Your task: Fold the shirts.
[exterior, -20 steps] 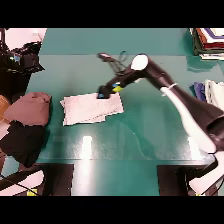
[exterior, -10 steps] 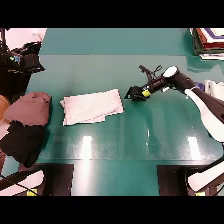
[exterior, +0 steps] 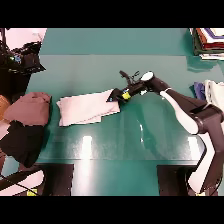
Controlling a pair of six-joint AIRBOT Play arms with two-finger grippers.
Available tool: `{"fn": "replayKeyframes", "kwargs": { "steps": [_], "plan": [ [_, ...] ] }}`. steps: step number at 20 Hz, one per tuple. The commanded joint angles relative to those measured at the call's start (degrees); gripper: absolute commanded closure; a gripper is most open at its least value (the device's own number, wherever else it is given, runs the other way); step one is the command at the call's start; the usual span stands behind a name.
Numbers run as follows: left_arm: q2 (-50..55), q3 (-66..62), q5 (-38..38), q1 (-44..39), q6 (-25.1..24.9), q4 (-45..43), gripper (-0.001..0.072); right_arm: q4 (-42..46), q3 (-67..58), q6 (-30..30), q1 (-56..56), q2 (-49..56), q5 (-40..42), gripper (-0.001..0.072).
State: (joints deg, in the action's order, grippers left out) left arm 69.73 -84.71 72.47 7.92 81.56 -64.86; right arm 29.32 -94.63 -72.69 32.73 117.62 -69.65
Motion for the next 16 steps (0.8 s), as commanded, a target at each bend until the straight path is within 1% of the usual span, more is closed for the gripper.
{"fn": "replayKeyframes", "kwargs": {
  "steps": [1,2,3,5,8,12,14,16],
  "plan": [
    [0.0,0.0,0.2,-0.2,-0.2,1.7,0.0688,-2.3,-4.0,1.7,2.3,1.8,0.6,0.0615],
    [0.0,0.0,0.3,-0.9,-0.2,1.7,0.0688,-2.1,-4.9,2.5,2.0,1.6,0.2,0.0681],
    [0.0,0.0,0.4,-1.9,-0.5,1.7,0.0688,-1.6,-5.9,2.7,1.2,1.1,-0.3,0.0694],
    [0.0,0.0,0.4,-5.1,-0.6,1.6,0.0689,2.5,-6.7,2.4,-1.2,-1.7,-0.8,0.0695],
    [0.0,0.0,-0.9,-11.3,-0.6,1.6,0.0688,12.8,-6.7,-0.6,-8.8,-9.7,-1.4,0.0695],
    [0.0,0.0,-3.5,-17.9,-0.4,2.0,0.0688,25.1,-6.7,-3.1,-25.1,-20.9,-3.0,0.0695],
    [0.0,0.0,-4.9,-20.2,0.0,2.4,0.0688,28.0,-6.7,-3.2,-34.9,-24.5,-3.9,0.0695],
    [0.0,0.0,-6.4,-22.1,1.0,2.4,0.0688,27.7,-6.7,-3.2,-45.0,-26.2,-3.7,0.0695]
  ]
}}
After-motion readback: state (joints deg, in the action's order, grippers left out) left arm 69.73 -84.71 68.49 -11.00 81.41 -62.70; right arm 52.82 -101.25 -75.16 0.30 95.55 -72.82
